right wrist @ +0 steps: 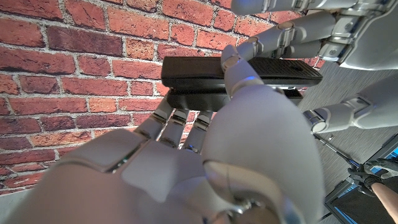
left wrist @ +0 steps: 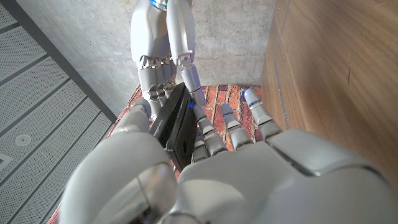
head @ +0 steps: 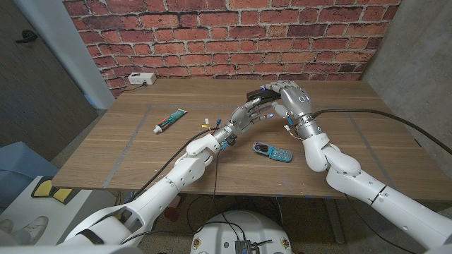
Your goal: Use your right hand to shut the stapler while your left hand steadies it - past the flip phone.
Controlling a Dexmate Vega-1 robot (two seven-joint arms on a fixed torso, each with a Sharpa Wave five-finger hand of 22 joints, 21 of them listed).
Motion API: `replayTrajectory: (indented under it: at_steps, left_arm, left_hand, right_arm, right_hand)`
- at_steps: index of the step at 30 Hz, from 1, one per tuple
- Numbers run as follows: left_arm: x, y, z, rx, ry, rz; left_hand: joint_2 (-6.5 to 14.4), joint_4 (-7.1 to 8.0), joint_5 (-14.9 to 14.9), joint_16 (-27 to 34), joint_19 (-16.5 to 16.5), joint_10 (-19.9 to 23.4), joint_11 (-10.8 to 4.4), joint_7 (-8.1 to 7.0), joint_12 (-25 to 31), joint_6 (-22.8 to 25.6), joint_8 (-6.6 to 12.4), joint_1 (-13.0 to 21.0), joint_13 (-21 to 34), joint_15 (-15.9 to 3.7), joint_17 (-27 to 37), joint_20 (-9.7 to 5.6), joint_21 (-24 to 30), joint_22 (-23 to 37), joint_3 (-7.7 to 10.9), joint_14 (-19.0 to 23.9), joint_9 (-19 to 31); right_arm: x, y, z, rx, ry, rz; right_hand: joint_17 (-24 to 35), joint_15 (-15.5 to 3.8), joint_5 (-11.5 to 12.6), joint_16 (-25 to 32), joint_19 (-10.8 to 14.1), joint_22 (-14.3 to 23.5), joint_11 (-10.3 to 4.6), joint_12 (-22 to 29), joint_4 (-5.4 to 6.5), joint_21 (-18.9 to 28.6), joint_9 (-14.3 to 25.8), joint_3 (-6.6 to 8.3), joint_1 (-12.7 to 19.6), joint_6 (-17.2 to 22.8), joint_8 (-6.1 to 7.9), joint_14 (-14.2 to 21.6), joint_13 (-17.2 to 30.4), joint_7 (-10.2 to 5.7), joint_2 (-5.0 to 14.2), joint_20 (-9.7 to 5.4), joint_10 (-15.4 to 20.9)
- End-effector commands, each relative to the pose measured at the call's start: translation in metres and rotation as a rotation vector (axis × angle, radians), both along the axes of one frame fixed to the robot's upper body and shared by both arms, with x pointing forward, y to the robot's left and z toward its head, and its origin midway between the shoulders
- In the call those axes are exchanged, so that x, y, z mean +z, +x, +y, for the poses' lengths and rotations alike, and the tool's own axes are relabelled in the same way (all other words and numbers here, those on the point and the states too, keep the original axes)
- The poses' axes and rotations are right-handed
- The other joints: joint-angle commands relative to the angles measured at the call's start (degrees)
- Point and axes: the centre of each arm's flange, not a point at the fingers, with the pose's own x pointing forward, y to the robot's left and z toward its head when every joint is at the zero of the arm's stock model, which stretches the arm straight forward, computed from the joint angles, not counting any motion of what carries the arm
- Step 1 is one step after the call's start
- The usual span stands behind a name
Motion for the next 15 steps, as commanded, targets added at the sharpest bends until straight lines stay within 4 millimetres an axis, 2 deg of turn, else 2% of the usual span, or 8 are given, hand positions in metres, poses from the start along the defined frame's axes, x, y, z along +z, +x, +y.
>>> replayTrajectory:
  at_steps: [1, 15]
  left_arm:
    - [0.0035, -0.0007, -0.0002, -0.001, -0.005, -0.007]
    - [0.0036, -0.0011, 0.0027, -0.001, -0.009, -0.007]
  left_hand:
    - [0.41, 0.07, 0.23, 0.36, -0.27, -5.75, 5.48, 2.88, -0.08, -2.93, 0.16, 0.54, -1.74, 0.01, -0.1, 0.11, -0.06, 0.2, -0.02, -0.26, -0.06]
    - [0.75, 0.16, 0.24, 0.6, -0.31, -5.72, 5.34, 3.13, 0.2, -2.93, 0.4, 0.7, -1.97, 0.08, -0.61, 0.17, -0.31, 0.21, -0.13, -0.34, -0.53]
  right_arm:
    - [-0.0018, 0.0007, -0.0002, -0.002, -0.013, -0.009]
    - [-0.0004, 0.0, 0.001, 0.002, -0.009, -0.005]
  right_hand:
    - [-0.03, -11.13, 0.64, -0.31, -0.1, 0.15, -2.5, 0.55, 4.38, 0.55, 0.06, 5.21, -1.0, 5.38, 0.43, 0.8, 0.29, -0.46, 0.61, -3.36, 10.12]
    - [0.05, -11.16, 1.6, -0.31, -0.15, 0.1, -2.67, 1.23, 4.2, 0.59, -0.43, 5.99, -1.76, 7.3, -0.14, 2.13, 1.11, -0.45, 0.0, -3.33, 11.72]
